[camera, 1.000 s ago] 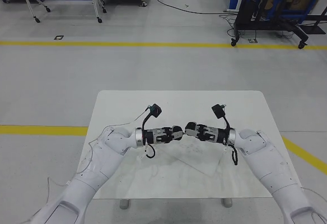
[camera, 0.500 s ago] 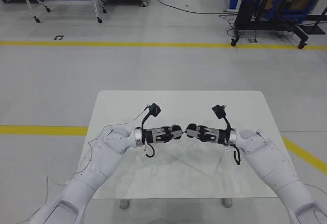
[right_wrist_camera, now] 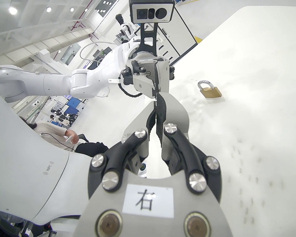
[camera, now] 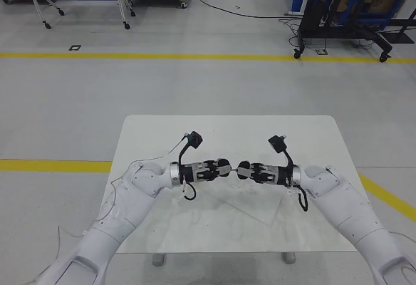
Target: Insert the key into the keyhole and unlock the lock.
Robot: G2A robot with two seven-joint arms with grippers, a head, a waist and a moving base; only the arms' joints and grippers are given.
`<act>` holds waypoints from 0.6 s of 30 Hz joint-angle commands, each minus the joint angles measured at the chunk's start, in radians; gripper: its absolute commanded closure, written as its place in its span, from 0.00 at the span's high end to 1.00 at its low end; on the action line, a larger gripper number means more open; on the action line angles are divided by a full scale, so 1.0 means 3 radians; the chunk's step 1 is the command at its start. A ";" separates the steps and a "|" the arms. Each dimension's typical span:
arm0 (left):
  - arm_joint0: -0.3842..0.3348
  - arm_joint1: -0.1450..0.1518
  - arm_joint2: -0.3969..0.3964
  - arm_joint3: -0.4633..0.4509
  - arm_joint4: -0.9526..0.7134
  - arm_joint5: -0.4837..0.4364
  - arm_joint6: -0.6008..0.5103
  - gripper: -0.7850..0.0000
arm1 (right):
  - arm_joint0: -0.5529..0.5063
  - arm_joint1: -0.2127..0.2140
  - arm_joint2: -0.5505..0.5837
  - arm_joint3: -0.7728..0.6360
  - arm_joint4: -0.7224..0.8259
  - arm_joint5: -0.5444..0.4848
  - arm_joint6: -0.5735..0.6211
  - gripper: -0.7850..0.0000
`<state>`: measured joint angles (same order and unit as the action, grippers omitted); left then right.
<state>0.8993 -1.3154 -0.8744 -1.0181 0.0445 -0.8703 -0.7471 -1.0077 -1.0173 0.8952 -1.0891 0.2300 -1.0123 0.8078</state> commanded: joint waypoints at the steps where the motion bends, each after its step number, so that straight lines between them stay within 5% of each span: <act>1: -0.0002 0.0005 -0.0011 0.0005 -0.0029 0.0001 0.0007 1.00 | -0.0004 0.0012 -0.0004 -0.0015 0.0022 0.0000 0.0000 0.00; 11: 0.0110 0.0103 -0.0310 0.0110 -0.0356 -0.0104 0.0133 1.00 | -0.0103 0.0093 0.0265 -0.0071 0.0173 0.0000 -0.0006 0.00; 18: 0.0280 0.0270 -0.0658 -0.0158 0.0983 0.0603 0.0624 1.00 | -0.0266 0.0134 0.0549 -0.0156 0.0189 0.0000 -0.0011 0.00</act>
<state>0.9662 -1.2428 -1.0594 -1.0333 0.2345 -0.7248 -0.5806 -1.0833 -0.9769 1.0523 -1.1339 0.2846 -1.0123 0.8058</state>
